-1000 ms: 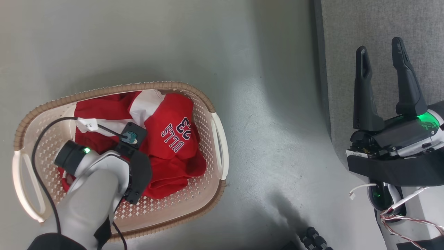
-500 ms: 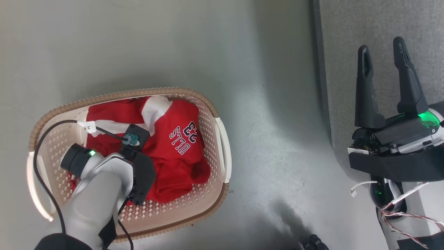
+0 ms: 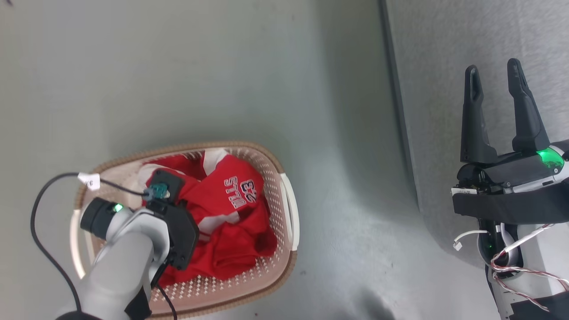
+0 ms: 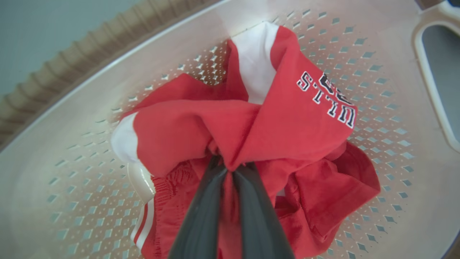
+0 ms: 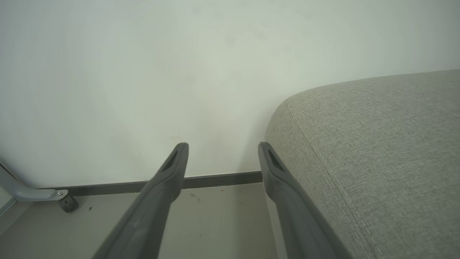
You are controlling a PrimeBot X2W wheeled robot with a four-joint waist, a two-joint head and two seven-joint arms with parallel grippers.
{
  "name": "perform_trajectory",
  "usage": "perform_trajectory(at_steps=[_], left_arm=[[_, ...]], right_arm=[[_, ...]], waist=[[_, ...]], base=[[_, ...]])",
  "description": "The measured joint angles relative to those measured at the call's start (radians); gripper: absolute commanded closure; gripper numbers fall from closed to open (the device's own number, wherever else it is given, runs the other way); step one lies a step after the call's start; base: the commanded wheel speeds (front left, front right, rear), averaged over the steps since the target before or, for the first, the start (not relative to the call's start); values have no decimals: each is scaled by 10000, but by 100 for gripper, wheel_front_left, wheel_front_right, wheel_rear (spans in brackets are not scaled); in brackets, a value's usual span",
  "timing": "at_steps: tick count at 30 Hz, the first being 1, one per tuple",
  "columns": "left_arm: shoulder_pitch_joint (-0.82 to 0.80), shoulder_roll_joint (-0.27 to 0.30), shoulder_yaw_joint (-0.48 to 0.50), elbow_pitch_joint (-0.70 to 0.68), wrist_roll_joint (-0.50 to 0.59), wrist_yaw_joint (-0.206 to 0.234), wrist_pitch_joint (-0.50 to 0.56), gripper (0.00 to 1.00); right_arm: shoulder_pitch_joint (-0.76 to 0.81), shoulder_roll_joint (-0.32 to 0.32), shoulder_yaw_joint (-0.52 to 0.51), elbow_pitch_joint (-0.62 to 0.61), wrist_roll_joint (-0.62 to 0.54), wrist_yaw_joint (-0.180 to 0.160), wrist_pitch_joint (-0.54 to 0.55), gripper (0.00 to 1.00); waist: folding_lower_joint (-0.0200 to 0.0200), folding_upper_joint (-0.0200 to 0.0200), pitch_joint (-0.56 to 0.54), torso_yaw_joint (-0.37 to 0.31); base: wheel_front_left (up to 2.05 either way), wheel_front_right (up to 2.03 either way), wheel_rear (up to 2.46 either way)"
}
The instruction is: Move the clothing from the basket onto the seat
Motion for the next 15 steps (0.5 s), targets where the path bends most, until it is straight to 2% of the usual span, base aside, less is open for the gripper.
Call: perform_trajectory(at_steps=[15], left_arm=[[1277, -52, 391, -286, -779, -127, -1601, 100]], right_arm=[[533, -10, -176, 805, 251, 157, 0, 0]], waist=[[-1, -1, -1994, 272]], base=[[0, 0, 0]])
